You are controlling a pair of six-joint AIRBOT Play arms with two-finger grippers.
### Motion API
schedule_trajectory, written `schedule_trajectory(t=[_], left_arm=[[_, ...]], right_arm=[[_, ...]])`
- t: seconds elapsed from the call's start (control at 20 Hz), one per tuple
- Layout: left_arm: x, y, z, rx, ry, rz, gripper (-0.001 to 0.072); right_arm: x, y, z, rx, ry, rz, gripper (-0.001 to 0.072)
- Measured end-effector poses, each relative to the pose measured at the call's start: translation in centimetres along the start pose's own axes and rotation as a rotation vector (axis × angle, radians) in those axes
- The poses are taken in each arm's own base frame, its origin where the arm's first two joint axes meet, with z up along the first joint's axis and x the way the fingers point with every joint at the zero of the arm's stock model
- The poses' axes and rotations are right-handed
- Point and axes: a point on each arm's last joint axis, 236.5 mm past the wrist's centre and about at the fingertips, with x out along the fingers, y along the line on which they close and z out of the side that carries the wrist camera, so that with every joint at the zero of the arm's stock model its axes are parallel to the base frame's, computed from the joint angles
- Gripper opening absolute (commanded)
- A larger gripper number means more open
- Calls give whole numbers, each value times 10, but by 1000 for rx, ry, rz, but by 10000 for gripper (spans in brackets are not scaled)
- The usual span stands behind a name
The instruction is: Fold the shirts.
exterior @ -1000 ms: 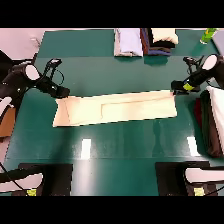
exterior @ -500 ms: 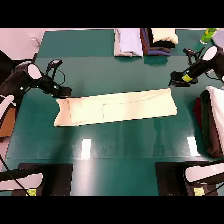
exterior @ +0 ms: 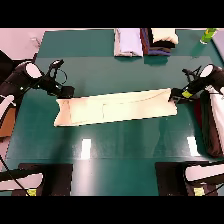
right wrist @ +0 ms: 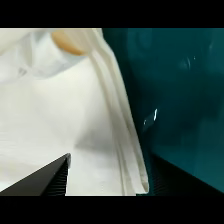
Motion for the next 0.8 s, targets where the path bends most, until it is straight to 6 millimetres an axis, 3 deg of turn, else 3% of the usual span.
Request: schedule_trajectory(t=[0.05, 0.15, 0.2, 0.25, 0.35, 0.55, 0.8], left_arm=[[0, -1, 0, -2, -2, -4, 21], [0, -3, 1, -8, -5, -15, 21], [0, -5, 2, -12, -6, -23, 21], [0, -7, 3, -16, -10, -31, 21], [1, -11, 4, -21, -17, -45, 21], [9, -36, 5, 22, -23, -72, 20], [43, -97, -2, 120, -7, -121, 20]], right_arm=[[3, 2, -1, -6, 1, 0, 472], [7, 7, -4, -20, 5, -2, 411], [9, 11, -5, -29, 6, -1, 234], [10, 13, -5, -35, 8, -2, 126], [12, 17, -7, -47, 13, -1, 27], [10, 19, -13, -71, 26, -9, 26], [-39, 31, -26, -106, -23, -1, 26]])
